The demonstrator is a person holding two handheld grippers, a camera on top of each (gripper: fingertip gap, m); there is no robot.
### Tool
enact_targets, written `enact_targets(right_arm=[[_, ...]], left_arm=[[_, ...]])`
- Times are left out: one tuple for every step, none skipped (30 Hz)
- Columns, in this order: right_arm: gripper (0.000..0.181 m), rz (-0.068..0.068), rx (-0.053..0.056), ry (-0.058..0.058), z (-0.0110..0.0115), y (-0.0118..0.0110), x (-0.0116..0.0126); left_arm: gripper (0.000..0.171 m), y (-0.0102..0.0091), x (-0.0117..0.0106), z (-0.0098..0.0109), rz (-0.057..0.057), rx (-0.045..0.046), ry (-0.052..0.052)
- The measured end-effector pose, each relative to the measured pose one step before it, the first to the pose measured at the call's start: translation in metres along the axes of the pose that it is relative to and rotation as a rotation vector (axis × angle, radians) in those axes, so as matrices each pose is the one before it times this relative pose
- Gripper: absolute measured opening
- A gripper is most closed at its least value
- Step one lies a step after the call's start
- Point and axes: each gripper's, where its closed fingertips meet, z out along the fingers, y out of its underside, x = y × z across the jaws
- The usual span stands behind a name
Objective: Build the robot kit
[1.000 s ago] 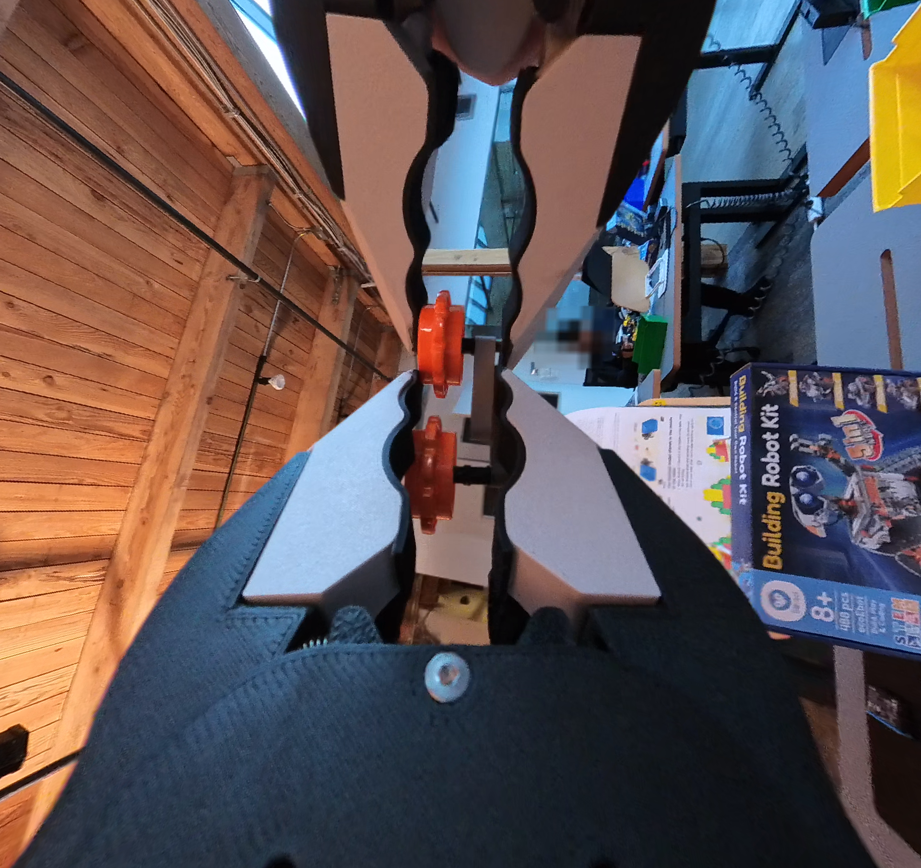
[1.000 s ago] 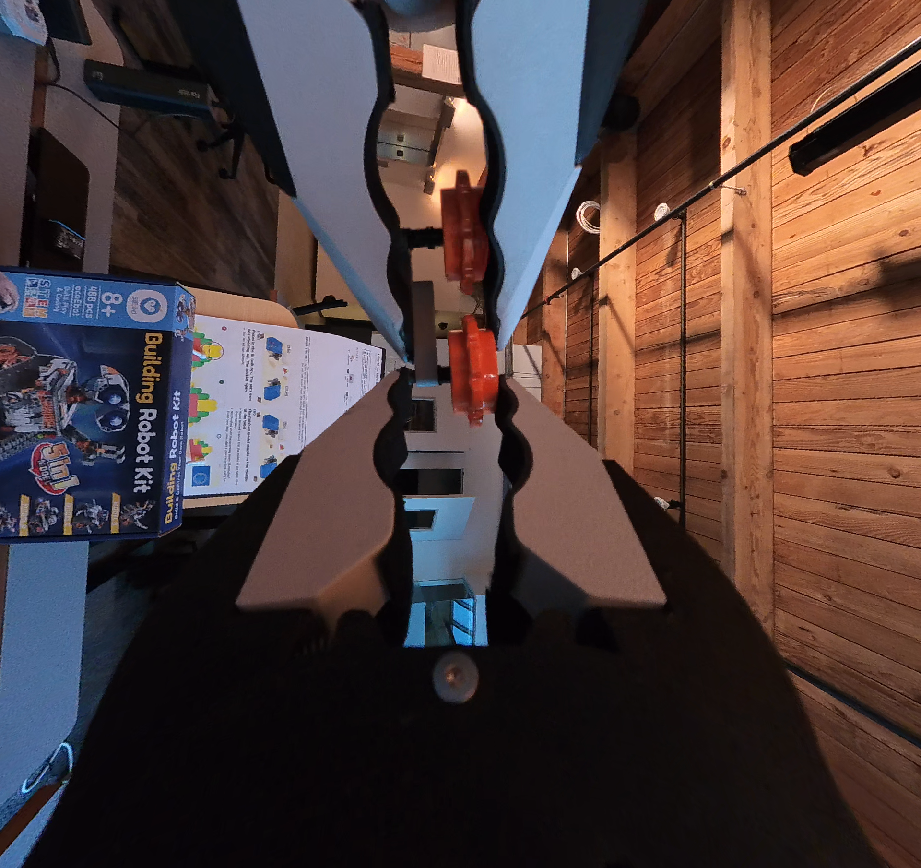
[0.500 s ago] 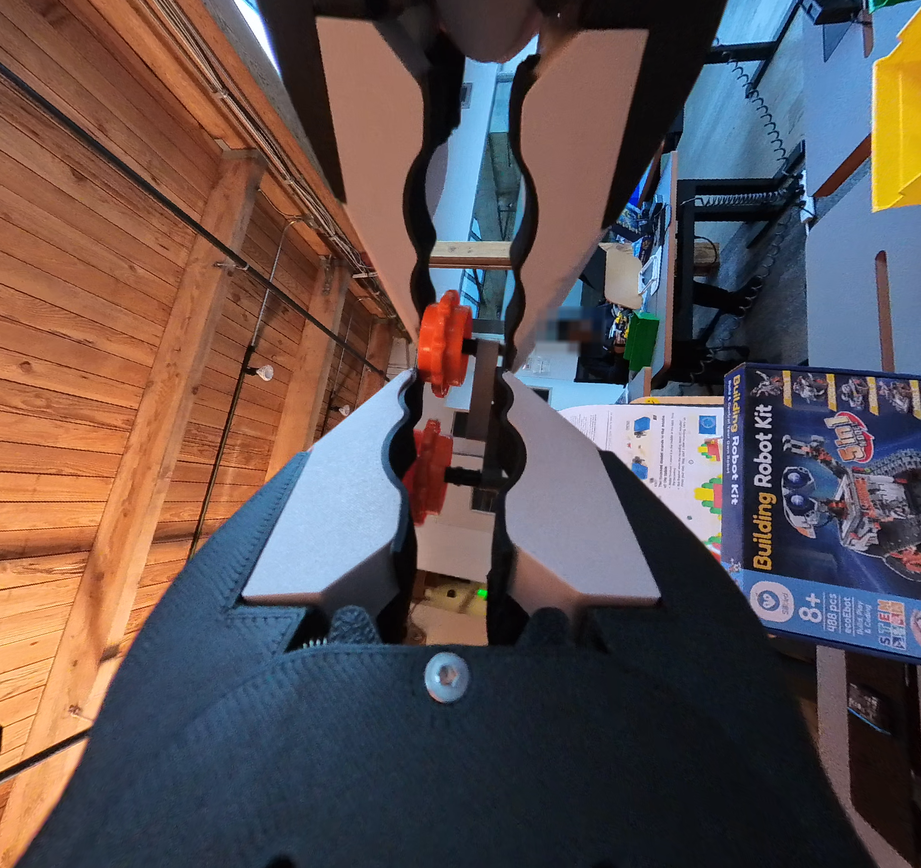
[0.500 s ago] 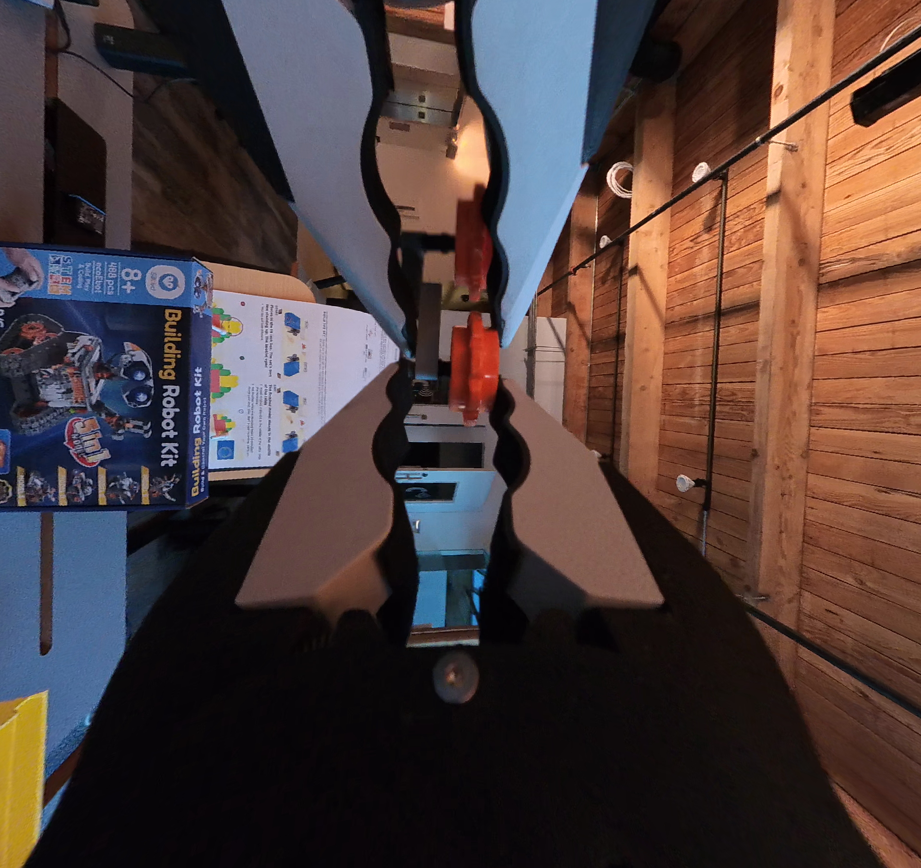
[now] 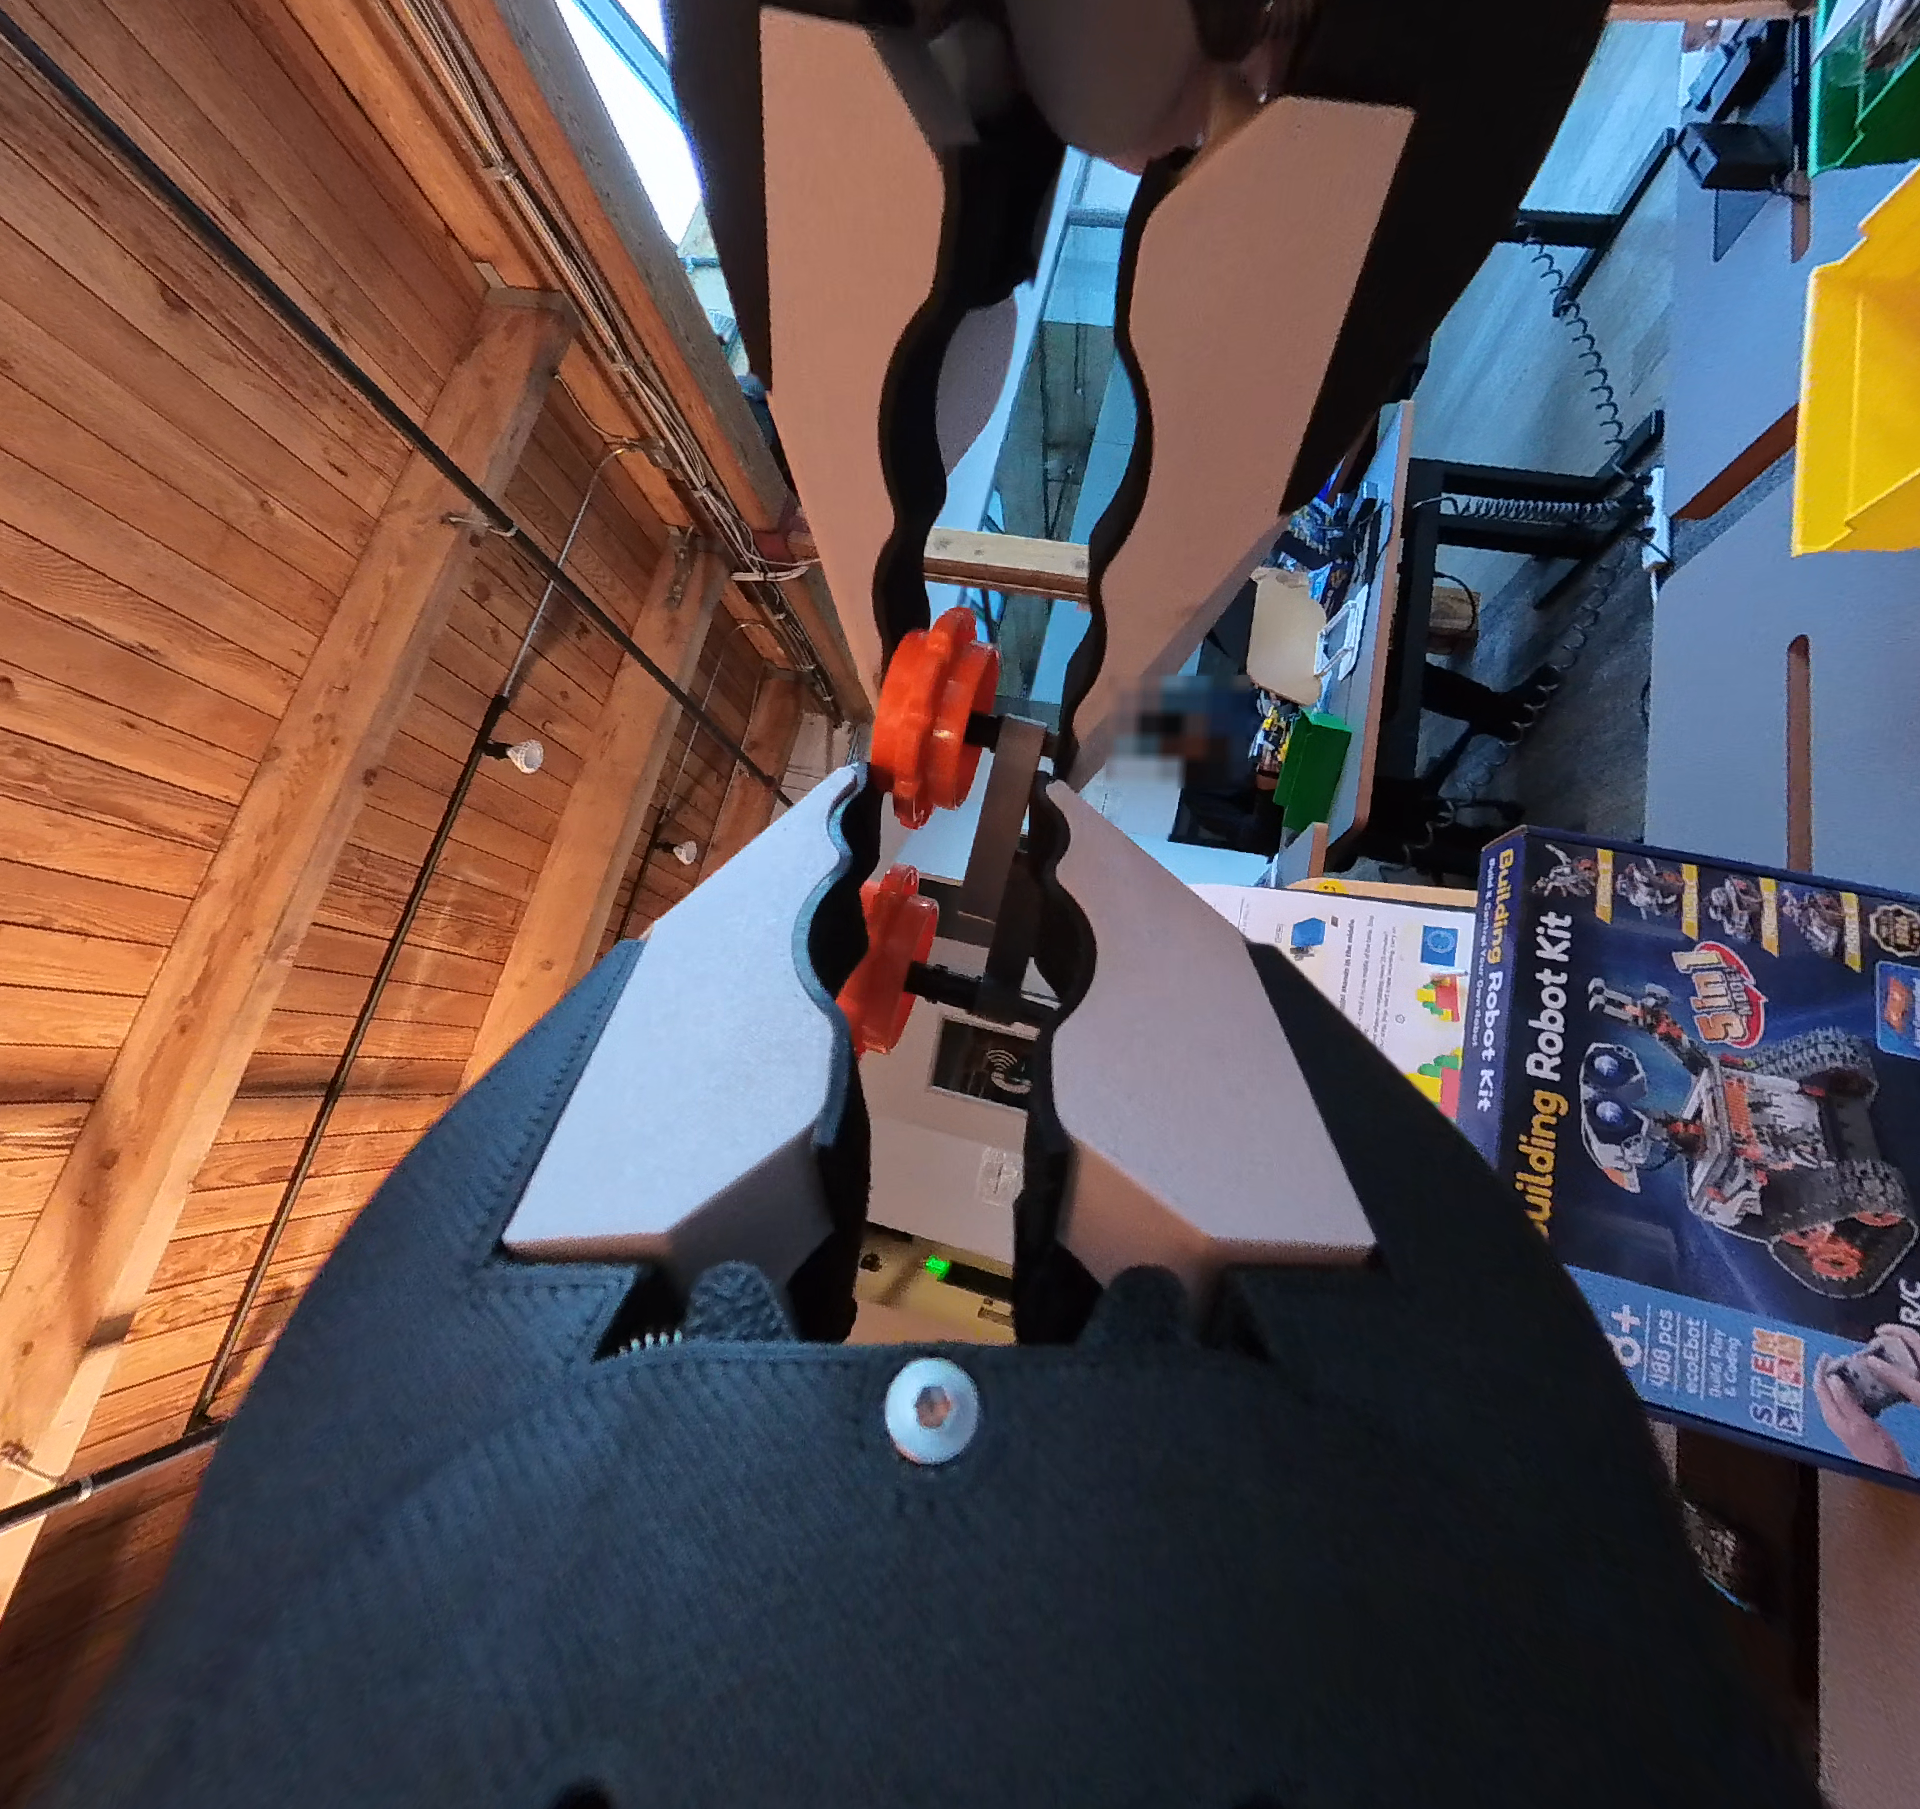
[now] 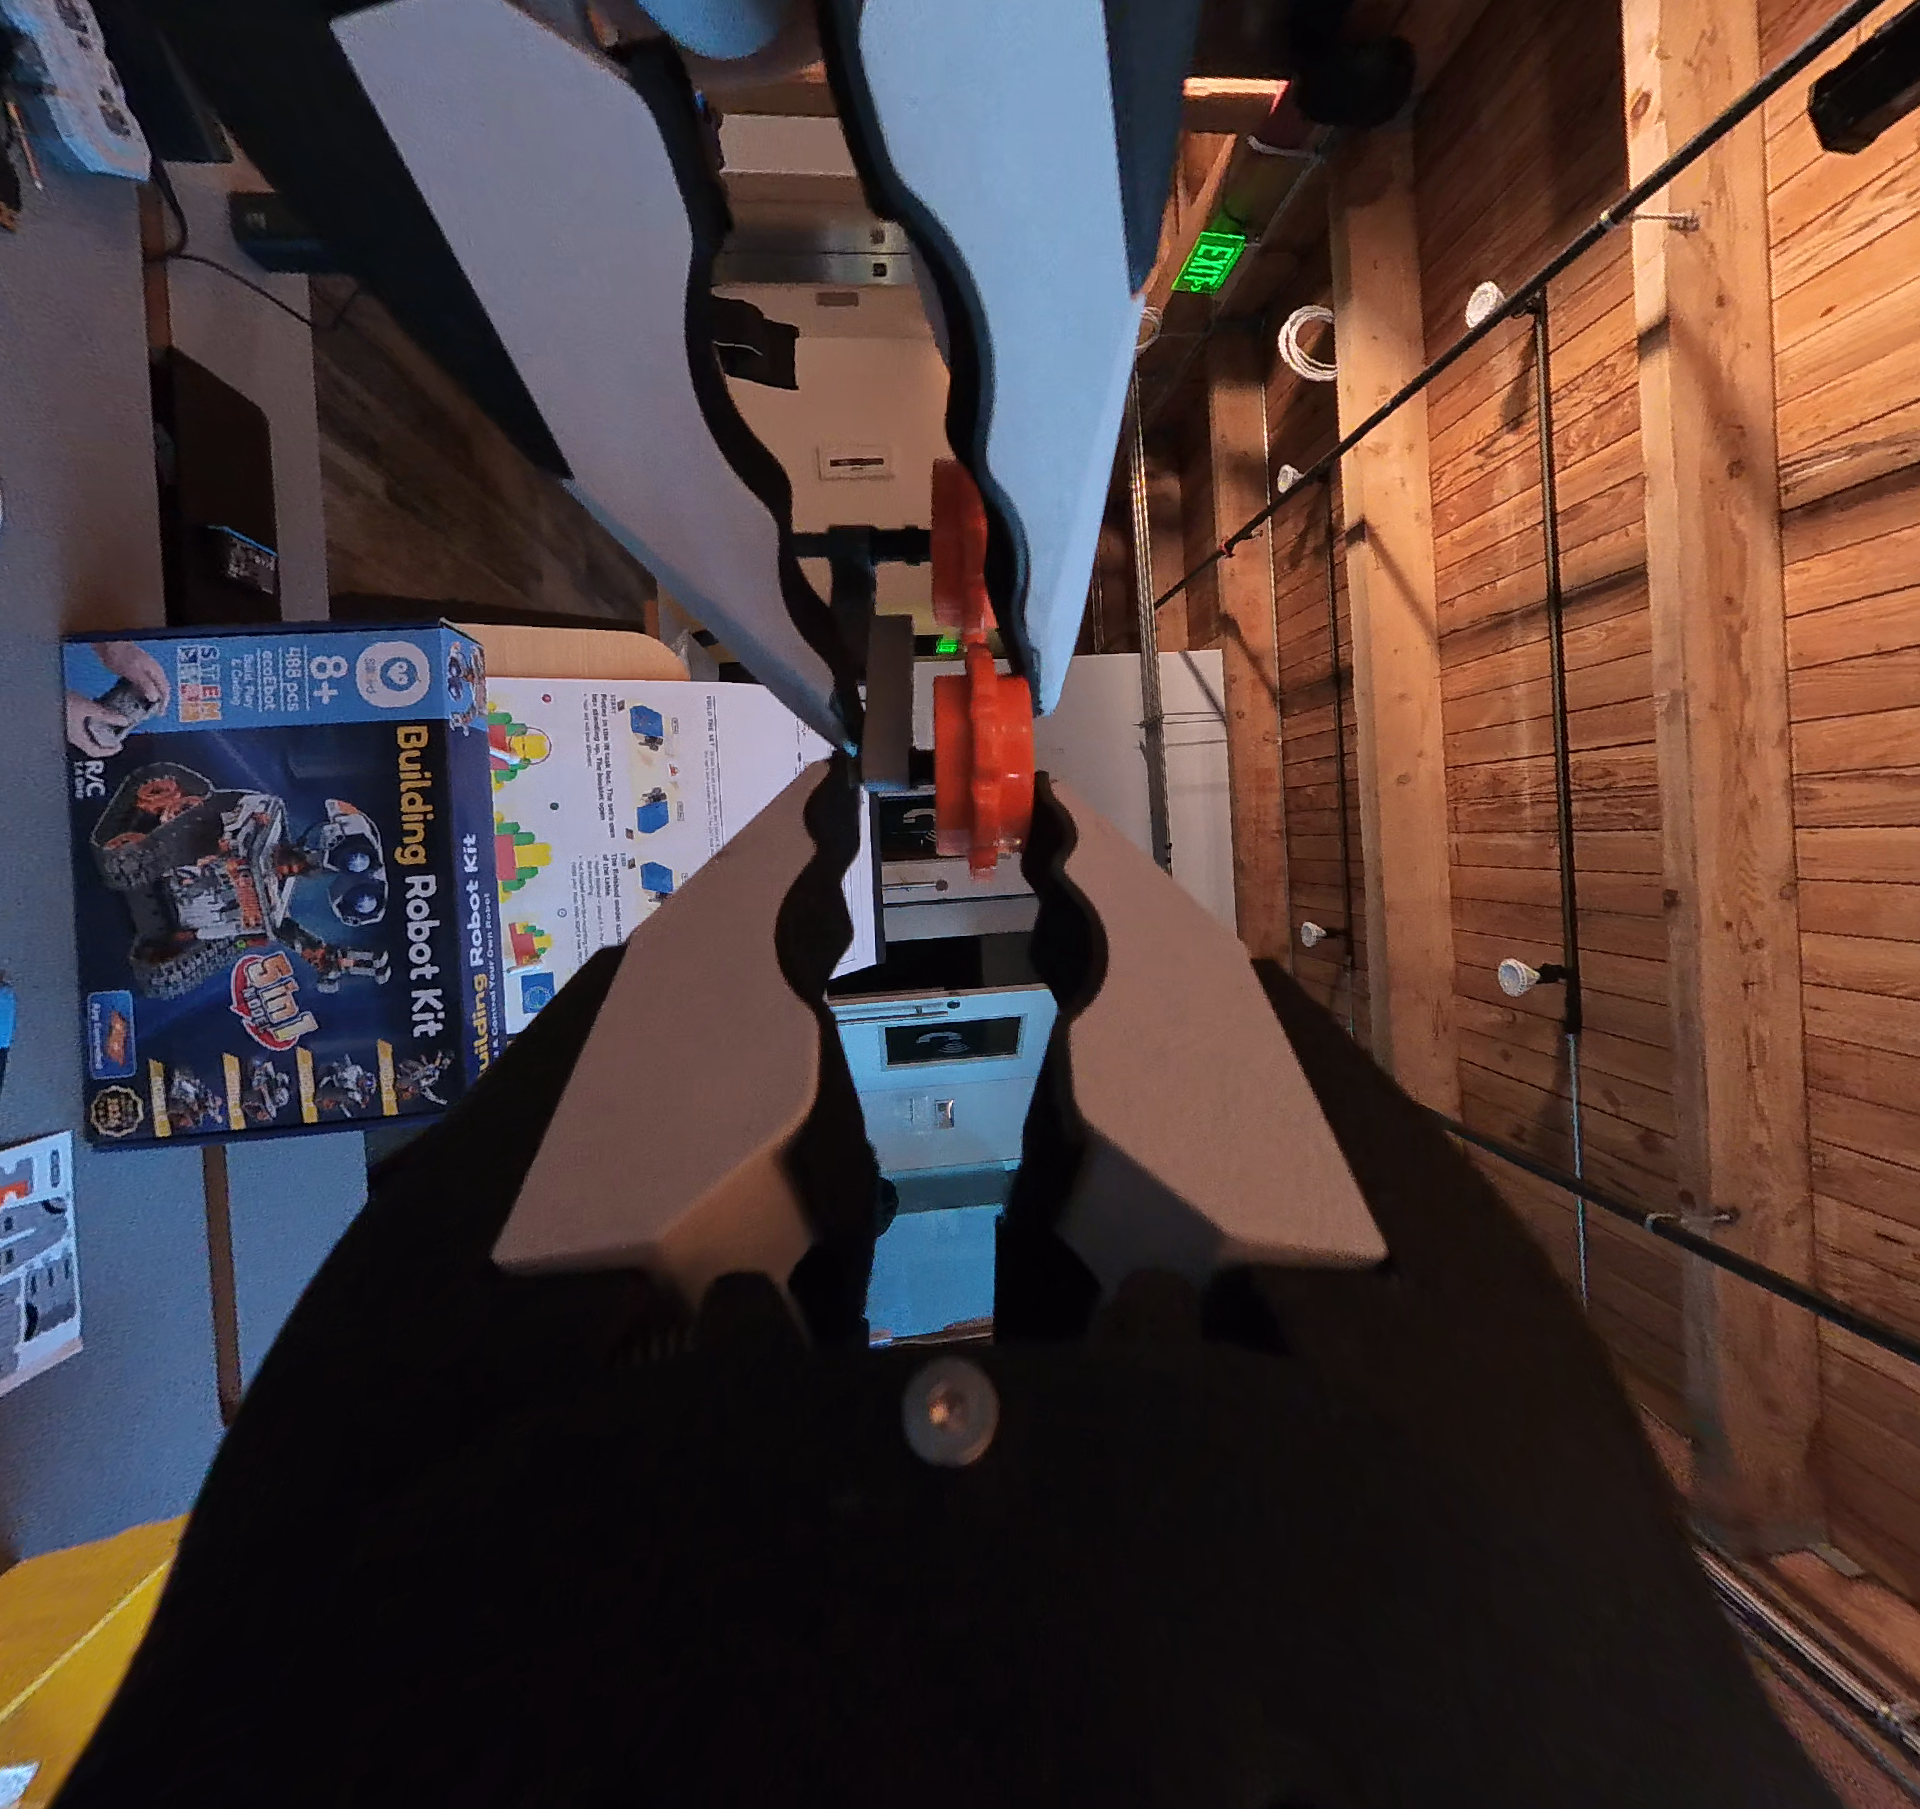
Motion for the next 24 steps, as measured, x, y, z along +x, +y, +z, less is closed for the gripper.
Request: enact_targets(right_arm=[[0.032, 0.0035, -0.0005, 0.003, 0.00013, 0.00016, 0.00006], [0.032, 0.0081, 0.0044, -0.0004, -0.00006, -0.00026, -0.00028], [0.032, -0.0005, 0.0, -0.0156, 0.00023, 0.0005, -0.00268], [0.031, -0.011, -0.0023, -0.0063, 0.00072, 0.00101, -0.00231], [0.031, -0.0221, -0.0055, -0.0131, 0.00153, 0.00156, -0.00389], [0.032, 0.0035, -0.0058, 0.001, 0.00138, 0.00137, -0.00068], [0.03, 0.0168, -0.0052, 0.0049, 0.00056, 0.00081, 0.00131], [0.03, 0.0152, -0.0081, -0.0015, -0.00017, 0.00141, 0.0019], [0.031, 0.0037, -0.0055, 0.0116, -0.00092, 0.00206, 0.00363], [0.031, -0.0047, -0.0031, 0.0164, -0.0013, 0.00241, 0.00357], [0.031, -0.0005, -0.0015, 0.0063, -0.0012, 0.00175, 0.00156], [0.031, -0.005, 0.0041, 0.0035, -0.00116, 0.00046, 0.00023], [0.032, -0.0093, 0.0022, 0.0062, -0.00106, 0.0002, 0.00006], [0.031, -0.0107, -0.0032, 0.0107, -0.00096, 0.00053, 0.00063], [0.031, -0.0086, -0.0021, 0.0082, -0.0009, 0.00024, 0.00044], [0.031, -0.0031, 0.0025, 0.0105, -0.00097, -0.00061, 0.00086], [0.031, -0.0033, 0.0034, 0.0106, -0.00106, -0.0006, 0.00112], [0.031, -0.0042, -0.0001, 0.0113, -0.00087, -0.00012, 0.00122], [0.031, -0.0074, 0.0002, 0.0145, -0.00087, -0.00006, 0.00159], [0.031, -0.011, 0.0036, 0.0143, -0.00087, -0.00062, 0.00116], [0.031, -0.0116, 0.0068, 0.0087, -0.00078, -0.00133, -0.00004], [0.031, -0.0087, 0.0055, -0.0001, -0.00044, -0.00151, -0.00173], [0.031, -0.0139, 0.01, 0.0035, -0.00057, -0.00226, -0.00178], [0.031, -0.0244, 0.0069, 0.0112, -0.00034, -0.00176, -0.00173]], left_arm=[[0.026, 0.00008, -0.00011, 0.00006, -0.002, -0.00028, -0.0035], [0.026, 0.0, 0.00039, -0.0002, -0.0027, 0.00241, -0.0006], [0.026, 0.00067, 0.00232, 0.00004, -0.0002, -0.00058, 0.0121], [0.026, 0.00134, 0.00254, 0.00054, 0.0069, -0.00445, 0.0121], [0.027, 0.00205, 0.00315, 0.0007, 0.0207, -0.01187, 0.0178], [0.027, 0.00142, 0.00064, 0.0007, 0.0156, -0.0103, -0.0003], [0.028, 0.00077, -0.00181, -0.00017, 0.0092, -0.00314, -0.0135], [0.028, -0.00049, -0.00202, -0.00113, -0.0059, 0.00917, -0.0119], [0.032, -0.00233, -0.00369, -0.00296, -0.0258, 0.0209, -0.015], [0.035, -0.00256, -0.00418, -0.00427, -0.0301, 0.01581, -0.0132], [0.034, -0.00338, -0.00419, -0.00523, -0.0297, 0.01688, -0.0105], [0.031, -0.00463, -0.00465, -0.00556, -0.0378, 0.02559, -0.0105], [0.028, -0.00468, -0.0059, -0.00547, -0.0583, 0.0289, -0.0119], [0.027, -0.00338, -0.00667, -0.00528, -0.0915, 0.02374, -0.0082], [0.027, -0.00302, -0.00632, -0.00512, -0.124, 0.02549, 0.0016], [0.03, -0.00202, -0.00521, -0.00469, -0.1371, 0.02619, 0.0097], [0.034, 0.00047, -0.00527, -0.00432, -0.1297, 0.01886, 0.0055], [0.039, 0.00303, -0.00524, -0.00403, -0.1143, 0.0134, 0.0007], [0.04, 0.00591, -0.00516, -0.0035, -0.1006, 0.0074, -0.0004], [0.044, 0.00758, -0.00376, -0.0026, -0.0897, 0.00616, 0.0121], [0.044, 0.00784, 0.00048, -0.00144, -0.0936, 0.01176, 0.0411], [0.048, 0.00763, 0.00279, -0.00027, -0.1031, 0.01616, 0.0593], [0.053, 0.00748, 0.00214, 0.0004, -0.0988, 0.01399, 0.0577], [0.054, 0.00676, 0.00109, 0.00046, -0.0893, 0.01415, 0.0528]])
